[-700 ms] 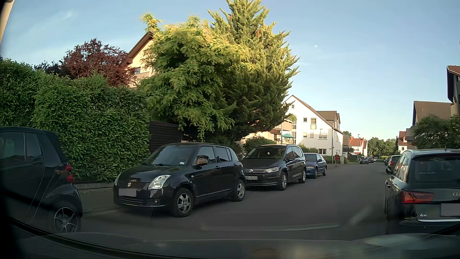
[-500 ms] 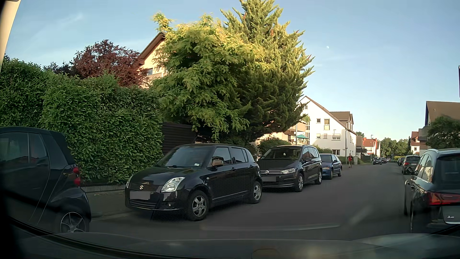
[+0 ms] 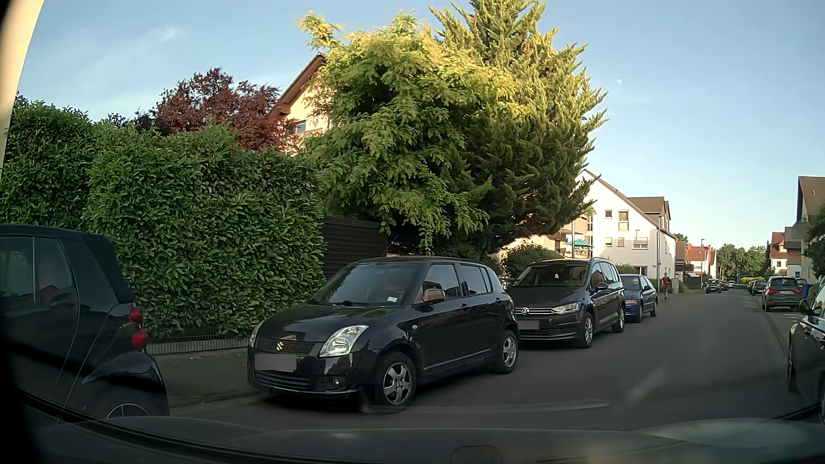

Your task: Follow the waypoints while adhering to traffic rules and regulations

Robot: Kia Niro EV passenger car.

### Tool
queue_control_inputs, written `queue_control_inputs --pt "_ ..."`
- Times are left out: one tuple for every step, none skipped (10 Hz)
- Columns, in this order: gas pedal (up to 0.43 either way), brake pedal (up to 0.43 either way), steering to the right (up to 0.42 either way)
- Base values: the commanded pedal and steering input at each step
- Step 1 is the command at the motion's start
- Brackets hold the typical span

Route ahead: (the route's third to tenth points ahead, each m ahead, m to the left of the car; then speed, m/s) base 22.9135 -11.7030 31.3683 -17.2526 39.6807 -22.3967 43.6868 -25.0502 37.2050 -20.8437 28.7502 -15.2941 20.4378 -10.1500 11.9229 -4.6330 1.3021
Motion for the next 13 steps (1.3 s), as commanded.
queue_control_inputs --pt "0.000 0.030 -0.167" --pt "0.000 0.030 -0.025" --pt "0.000 0.030 0.062" --pt "0.000 0.030 0.120" --pt "0.000 0.030 0.188" --pt "0.008 0.030 0.246" --pt "0.020 0.030 0.291" --pt "0.020 0.030 0.331" --pt "0.020 0.030 0.365" --pt "0.028 0.030 0.387" --pt "0.028 0.030 0.409" --pt "0.028 0.030 0.439" --pt "0.028 0.030 0.466"
